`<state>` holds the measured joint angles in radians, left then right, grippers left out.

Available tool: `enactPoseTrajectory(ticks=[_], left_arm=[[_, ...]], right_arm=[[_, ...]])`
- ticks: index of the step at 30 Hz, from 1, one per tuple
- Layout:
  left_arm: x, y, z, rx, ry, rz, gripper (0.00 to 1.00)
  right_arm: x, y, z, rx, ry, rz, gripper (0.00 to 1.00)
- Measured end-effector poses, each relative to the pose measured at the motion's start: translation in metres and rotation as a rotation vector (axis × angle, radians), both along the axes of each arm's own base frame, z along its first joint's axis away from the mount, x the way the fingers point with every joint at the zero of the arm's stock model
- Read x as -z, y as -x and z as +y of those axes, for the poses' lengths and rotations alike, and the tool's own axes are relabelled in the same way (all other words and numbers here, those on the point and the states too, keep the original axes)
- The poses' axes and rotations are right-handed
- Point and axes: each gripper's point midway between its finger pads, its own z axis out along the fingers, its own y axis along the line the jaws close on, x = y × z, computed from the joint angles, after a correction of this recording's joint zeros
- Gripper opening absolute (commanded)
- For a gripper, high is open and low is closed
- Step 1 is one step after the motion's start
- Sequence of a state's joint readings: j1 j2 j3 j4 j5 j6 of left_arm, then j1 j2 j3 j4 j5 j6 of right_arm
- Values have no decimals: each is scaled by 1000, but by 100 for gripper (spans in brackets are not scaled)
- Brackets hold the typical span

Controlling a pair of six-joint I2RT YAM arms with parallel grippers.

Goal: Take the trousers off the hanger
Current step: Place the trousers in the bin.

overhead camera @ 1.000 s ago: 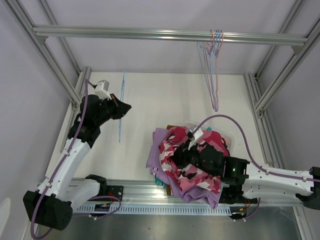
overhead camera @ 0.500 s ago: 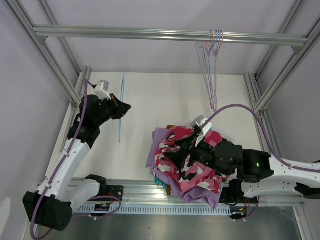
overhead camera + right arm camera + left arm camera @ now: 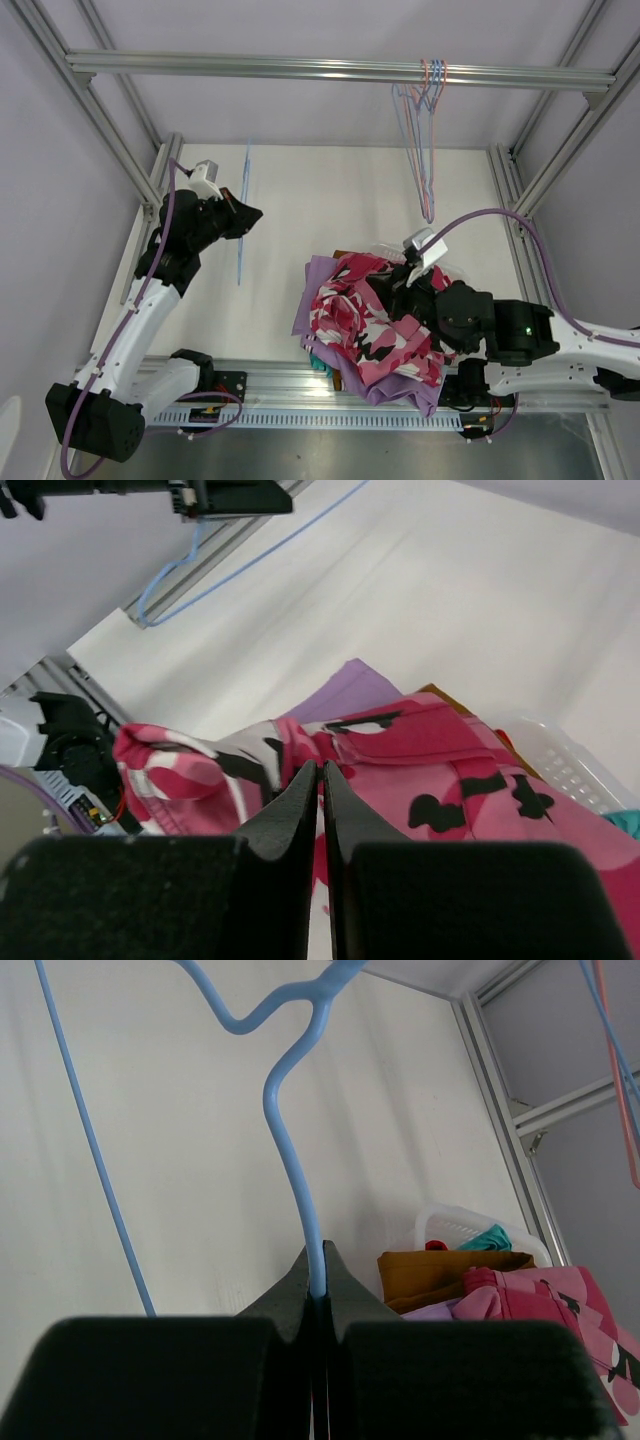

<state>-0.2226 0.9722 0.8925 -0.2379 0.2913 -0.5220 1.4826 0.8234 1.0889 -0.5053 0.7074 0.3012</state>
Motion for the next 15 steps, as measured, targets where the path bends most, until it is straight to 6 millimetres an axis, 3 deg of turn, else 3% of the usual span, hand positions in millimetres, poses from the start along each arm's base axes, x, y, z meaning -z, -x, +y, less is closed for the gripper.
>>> enactPoseTrajectory(ticks=[2, 4, 10, 12, 15], left_arm=[[0, 0, 0, 0, 0, 0, 0], [0, 0, 0, 0, 0, 0, 1], [0, 0, -1, 3, 0, 0, 1], [0, 1, -2, 6, 0, 0, 1], [0, 1, -2, 7, 0, 0, 0]], right_arm=[[14, -4, -7, 27, 1, 9, 8], [42, -9, -13, 57, 23, 31, 7], [174, -15, -15, 129, 127, 190, 1], [187, -18, -14, 156, 67, 227, 1], [185, -18, -12, 165, -42, 257, 2]])
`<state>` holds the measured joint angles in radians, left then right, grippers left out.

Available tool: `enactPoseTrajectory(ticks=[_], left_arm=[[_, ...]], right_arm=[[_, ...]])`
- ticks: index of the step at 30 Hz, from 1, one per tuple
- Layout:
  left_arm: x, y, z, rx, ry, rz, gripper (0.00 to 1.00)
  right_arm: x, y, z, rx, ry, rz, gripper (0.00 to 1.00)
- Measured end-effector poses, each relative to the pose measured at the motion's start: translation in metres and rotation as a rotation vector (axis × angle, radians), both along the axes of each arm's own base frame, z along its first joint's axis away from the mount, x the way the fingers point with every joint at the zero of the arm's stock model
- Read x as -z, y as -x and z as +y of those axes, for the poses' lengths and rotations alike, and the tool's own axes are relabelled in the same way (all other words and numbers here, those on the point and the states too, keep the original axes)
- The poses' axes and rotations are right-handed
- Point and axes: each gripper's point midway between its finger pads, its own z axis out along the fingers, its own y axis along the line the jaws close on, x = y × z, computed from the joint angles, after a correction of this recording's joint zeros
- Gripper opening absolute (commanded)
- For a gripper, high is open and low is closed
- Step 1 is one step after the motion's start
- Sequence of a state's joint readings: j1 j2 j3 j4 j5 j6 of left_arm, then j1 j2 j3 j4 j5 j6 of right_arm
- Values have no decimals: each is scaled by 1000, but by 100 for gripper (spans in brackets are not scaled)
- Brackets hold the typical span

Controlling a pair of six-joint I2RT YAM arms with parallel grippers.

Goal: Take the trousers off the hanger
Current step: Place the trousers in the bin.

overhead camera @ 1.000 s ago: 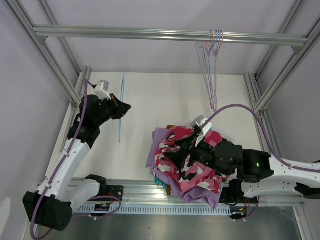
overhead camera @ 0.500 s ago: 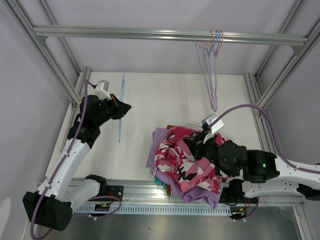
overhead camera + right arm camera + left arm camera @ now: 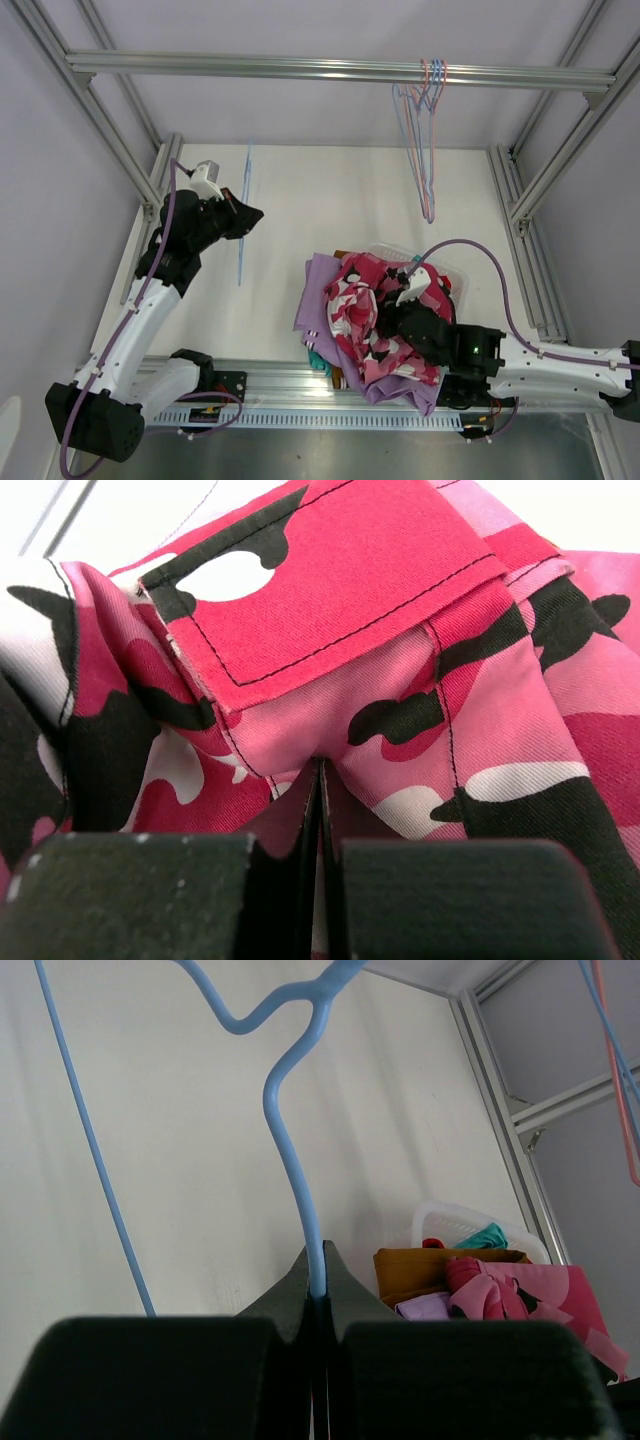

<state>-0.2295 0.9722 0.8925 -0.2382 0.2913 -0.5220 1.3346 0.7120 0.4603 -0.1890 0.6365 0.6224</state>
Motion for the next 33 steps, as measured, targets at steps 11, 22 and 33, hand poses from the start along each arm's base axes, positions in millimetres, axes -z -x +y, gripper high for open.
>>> enactPoseTrajectory(ticks=[11, 22, 33], left_arm=[[0, 0, -1, 2, 0, 0, 0], [-13, 7, -1, 16, 5, -37, 1], [-74, 37, -6, 83, 65, -194, 0]], right_arm=[[-55, 4, -8, -12, 15, -6, 27], [-174, -13, -13, 19, -13, -198, 64], [-149, -25, -15, 65, 111, -245, 67]])
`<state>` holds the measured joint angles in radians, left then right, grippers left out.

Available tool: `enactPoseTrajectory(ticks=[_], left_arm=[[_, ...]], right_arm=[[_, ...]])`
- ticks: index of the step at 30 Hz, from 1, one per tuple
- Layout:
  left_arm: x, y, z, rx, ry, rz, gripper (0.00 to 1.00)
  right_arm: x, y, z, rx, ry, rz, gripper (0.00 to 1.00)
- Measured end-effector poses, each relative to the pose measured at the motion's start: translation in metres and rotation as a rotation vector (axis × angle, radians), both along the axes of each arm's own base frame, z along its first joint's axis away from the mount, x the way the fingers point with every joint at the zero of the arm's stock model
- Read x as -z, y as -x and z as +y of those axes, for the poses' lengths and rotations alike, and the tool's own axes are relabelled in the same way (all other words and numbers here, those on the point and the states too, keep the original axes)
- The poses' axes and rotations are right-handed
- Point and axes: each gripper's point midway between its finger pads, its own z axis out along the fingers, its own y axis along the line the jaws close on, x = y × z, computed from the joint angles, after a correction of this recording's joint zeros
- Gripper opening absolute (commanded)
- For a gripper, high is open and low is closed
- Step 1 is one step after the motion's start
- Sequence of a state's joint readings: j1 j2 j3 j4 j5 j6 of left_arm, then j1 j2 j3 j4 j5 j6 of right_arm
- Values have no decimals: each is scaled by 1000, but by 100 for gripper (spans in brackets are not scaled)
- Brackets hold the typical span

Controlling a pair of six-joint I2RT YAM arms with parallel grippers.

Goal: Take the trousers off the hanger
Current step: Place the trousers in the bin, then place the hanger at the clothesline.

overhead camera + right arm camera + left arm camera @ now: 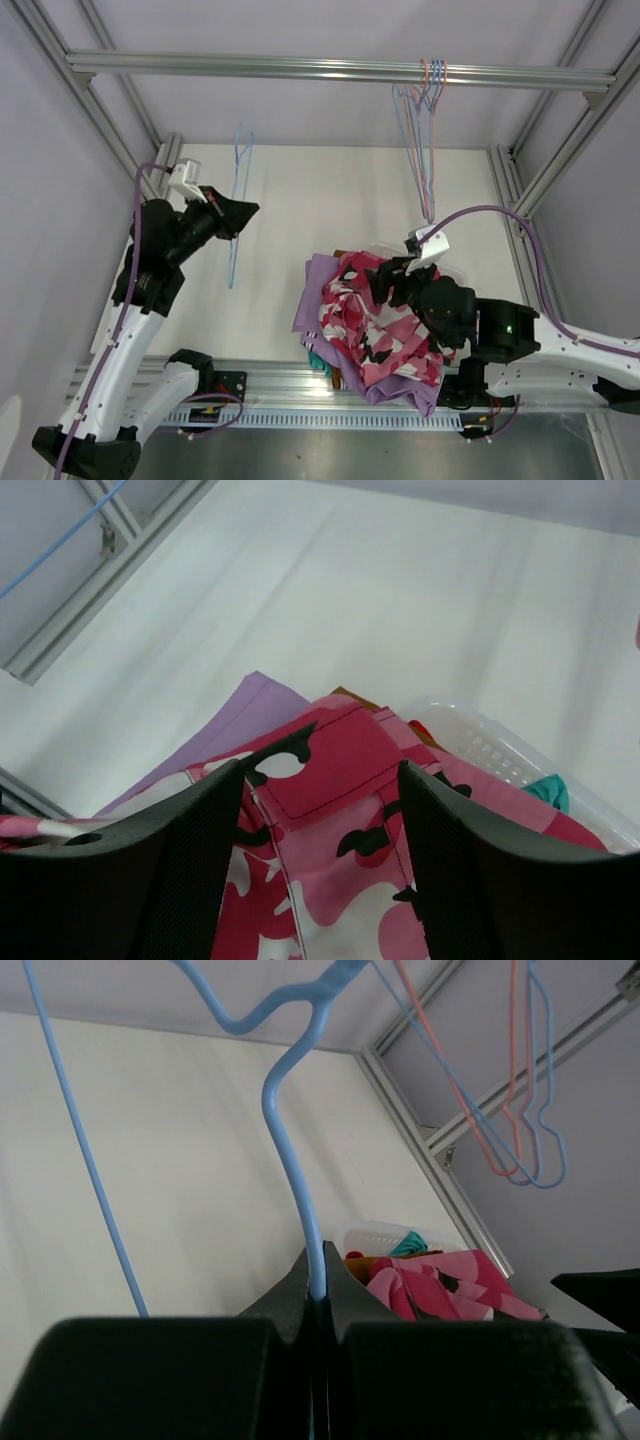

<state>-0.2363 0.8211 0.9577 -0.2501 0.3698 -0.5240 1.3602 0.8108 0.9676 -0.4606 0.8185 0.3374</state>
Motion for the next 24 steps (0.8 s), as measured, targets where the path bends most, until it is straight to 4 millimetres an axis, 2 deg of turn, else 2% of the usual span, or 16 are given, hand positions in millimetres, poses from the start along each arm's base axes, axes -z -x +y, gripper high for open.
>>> enactPoseTrajectory(ticks=[4, 8, 14, 16, 19, 20, 24], left_arm=[[-16, 12, -5, 19, 11, -37, 0], [-41, 20, -14, 27, 27, -70, 0], [-84, 21, -38, 51, 54, -106, 0], [-92, 14, -50, 60, 61, -99, 0], [-100, 2, -70, 74, 73, -72, 0], [-98, -8, -78, 69, 74, -58, 0], [-75, -26, -111, 89, 52, 23, 0]], right_arm=[[-11, -1, -5, -2, -81, -52, 67], [-38, 2, -5, -29, -177, -108, 67], [-102, 1, 1, -45, -253, -222, 73], [-136, -2, 1, -35, -269, -265, 74], [-180, -7, -2, -12, -287, -315, 75], [-194, -8, -6, -2, -297, -331, 76], [-227, -12, -32, 54, -326, -377, 78]])
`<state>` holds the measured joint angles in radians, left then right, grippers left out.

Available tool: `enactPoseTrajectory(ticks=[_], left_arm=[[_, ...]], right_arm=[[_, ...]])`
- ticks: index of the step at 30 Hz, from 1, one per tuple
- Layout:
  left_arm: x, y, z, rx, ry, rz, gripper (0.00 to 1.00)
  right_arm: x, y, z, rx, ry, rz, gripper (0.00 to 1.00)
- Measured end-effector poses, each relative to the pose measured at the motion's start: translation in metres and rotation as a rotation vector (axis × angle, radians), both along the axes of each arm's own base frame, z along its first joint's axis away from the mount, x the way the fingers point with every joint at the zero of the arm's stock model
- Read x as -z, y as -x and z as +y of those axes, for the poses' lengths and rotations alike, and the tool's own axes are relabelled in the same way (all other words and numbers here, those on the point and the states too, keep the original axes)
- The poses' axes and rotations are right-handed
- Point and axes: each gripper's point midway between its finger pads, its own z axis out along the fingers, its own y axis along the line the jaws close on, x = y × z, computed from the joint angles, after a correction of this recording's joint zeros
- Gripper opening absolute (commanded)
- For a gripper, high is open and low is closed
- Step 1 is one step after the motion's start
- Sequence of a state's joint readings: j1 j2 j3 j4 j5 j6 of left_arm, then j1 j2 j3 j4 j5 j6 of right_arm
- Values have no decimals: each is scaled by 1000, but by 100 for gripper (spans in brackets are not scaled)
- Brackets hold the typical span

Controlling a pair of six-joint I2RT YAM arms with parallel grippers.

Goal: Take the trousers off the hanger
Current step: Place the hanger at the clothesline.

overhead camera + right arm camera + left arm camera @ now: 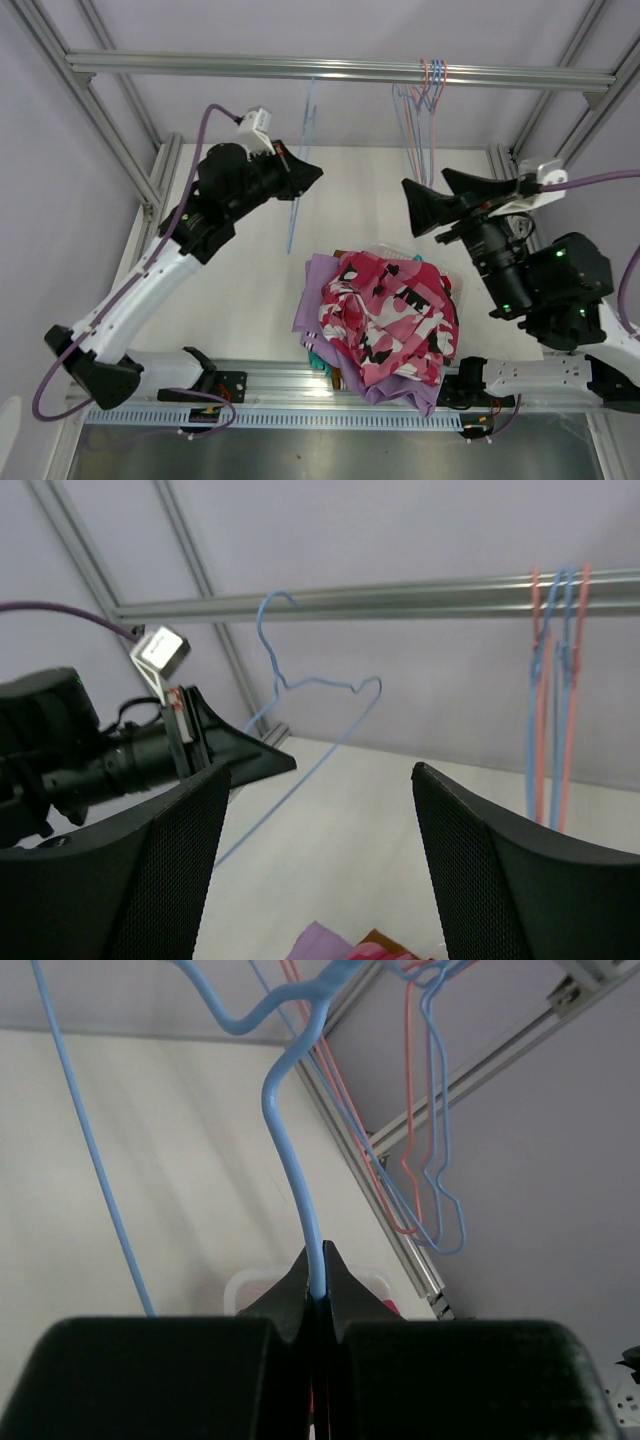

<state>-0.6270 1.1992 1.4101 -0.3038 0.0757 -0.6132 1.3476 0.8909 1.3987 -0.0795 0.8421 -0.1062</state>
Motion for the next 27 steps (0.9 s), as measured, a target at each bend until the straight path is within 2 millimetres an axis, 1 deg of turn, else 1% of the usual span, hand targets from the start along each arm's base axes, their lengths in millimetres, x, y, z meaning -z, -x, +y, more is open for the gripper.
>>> enactPoseTrajectory(ticks=[2, 5, 6, 9, 11, 13, 17, 20, 23, 27], left_arm=[[12, -9, -14, 4, -14, 43, 1], [22, -18, -29, 5, -24, 77, 0], [21, -21, -33, 5, -23, 79, 0], [9, -24, -46, 13, -7, 67, 1], [-1, -24, -53, 14, 5, 49, 0], [-13, -22, -59, 21, 21, 29, 1], [-36, -20, -75, 38, 55, -10, 0], [-45, -23, -92, 55, 68, -22, 1], [-40, -28, -108, 66, 67, -5, 0], [-20, -38, -124, 58, 48, 37, 0]], right_arm=[[-13, 0, -17, 27, -24, -12, 78], [-29, 2, -39, 46, -59, -35, 79], [-35, 4, -47, 50, -73, -42, 79], [-52, 7, -70, 74, -109, -59, 81], [-58, 7, -78, 88, -115, -65, 82], [-60, 7, -82, 97, -110, -67, 82], [-56, 6, -81, 111, -77, -63, 83], [-51, 5, -82, 116, -61, -57, 83], [-47, 6, -89, 118, -54, -53, 83], [-48, 11, -107, 121, -82, -49, 83]])
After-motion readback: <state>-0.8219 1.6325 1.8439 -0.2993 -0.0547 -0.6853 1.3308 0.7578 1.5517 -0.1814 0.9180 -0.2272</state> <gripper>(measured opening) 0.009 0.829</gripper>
